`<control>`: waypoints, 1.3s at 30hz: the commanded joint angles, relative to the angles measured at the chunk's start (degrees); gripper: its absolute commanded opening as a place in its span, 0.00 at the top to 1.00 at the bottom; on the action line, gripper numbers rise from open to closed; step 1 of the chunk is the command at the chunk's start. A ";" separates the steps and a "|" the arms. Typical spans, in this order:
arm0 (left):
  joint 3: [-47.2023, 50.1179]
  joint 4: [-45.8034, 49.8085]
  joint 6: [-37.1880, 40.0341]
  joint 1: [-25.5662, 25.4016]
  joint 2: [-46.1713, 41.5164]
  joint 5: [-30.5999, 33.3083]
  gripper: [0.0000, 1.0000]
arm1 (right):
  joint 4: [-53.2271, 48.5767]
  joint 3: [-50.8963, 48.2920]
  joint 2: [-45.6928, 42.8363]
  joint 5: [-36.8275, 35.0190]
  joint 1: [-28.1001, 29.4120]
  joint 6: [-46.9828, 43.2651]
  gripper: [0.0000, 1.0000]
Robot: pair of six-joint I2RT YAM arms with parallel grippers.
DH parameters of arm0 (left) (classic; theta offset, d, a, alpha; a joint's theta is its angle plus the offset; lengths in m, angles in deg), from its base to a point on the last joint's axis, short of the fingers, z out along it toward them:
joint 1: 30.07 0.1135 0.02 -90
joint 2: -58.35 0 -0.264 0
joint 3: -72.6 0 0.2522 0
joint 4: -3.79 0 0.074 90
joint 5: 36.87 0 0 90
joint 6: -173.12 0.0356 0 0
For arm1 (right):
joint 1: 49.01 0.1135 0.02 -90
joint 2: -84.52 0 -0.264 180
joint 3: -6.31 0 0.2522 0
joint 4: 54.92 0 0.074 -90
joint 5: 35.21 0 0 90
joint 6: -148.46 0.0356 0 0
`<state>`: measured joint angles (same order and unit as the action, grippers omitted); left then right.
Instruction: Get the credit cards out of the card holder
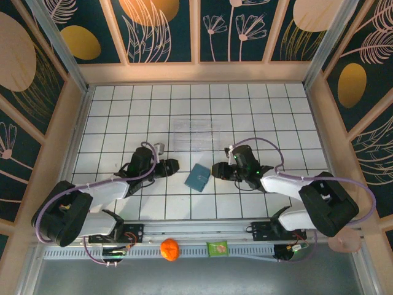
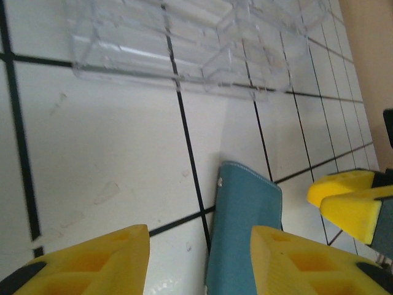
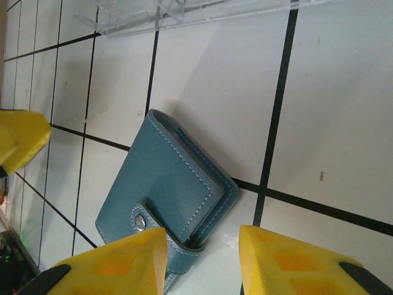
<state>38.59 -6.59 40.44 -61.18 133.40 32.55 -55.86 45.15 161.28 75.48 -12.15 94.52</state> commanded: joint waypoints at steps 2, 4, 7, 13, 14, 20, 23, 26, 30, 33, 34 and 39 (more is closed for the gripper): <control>-0.58 -2.49 0.28 -2.49 1.87 -2.30 0.52 | -1.31 3.51 2.31 1.63 0.72 3.38 0.64; -0.52 -2.26 0.48 -3.19 2.28 -2.57 0.55 | -2.16 4.09 2.78 0.65 1.33 3.99 0.64; -0.73 -1.12 1.21 -3.62 2.95 -3.28 0.61 | -2.74 4.92 4.16 0.66 1.95 4.70 0.65; -1.32 -0.93 1.28 -4.63 5.73 -5.42 0.68 | -4.95 7.37 7.88 0.38 3.26 4.22 0.68; -1.61 -0.79 1.28 -4.96 6.11 -5.58 0.68 | -5.32 7.67 8.55 0.32 3.30 4.10 0.68; -2.48 -0.79 0.98 -6.19 7.94 -8.10 0.70 | -5.18 9.53 11.32 0.24 3.35 2.79 0.69; -2.69 -1.86 0.17 -6.85 8.71 -10.55 0.74 | -5.14 11.70 12.82 -0.25 3.30 0.80 0.69; -3.17 -3.20 -0.77 -8.43 9.63 -12.70 0.78 | -4.90 14.00 15.13 -0.25 3.28 -0.88 0.68; -3.47 -5.65 -2.50 -9.99 10.14 -14.77 0.80 | -4.02 16.07 17.33 0.93 3.29 -1.92 0.67; -3.27 -4.10 -2.84 -10.01 8.24 -12.53 0.80 | -5.78 17.05 16.36 -0.58 3.29 -3.03 0.65; -2.99 -3.28 -2.85 -10.06 6.77 -10.74 0.77 | -6.63 16.98 15.39 -1.70 3.39 -3.57 0.63; -2.16 3.98 -1.57 -10.02 -3.26 1.63 0.63 | -9.00 15.47 11.87 -4.60 5.21 -4.74 0.55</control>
<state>36.34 -6.41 38.26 -71.06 134.75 26.45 -62.79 60.86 175.90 73.19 -8.63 91.59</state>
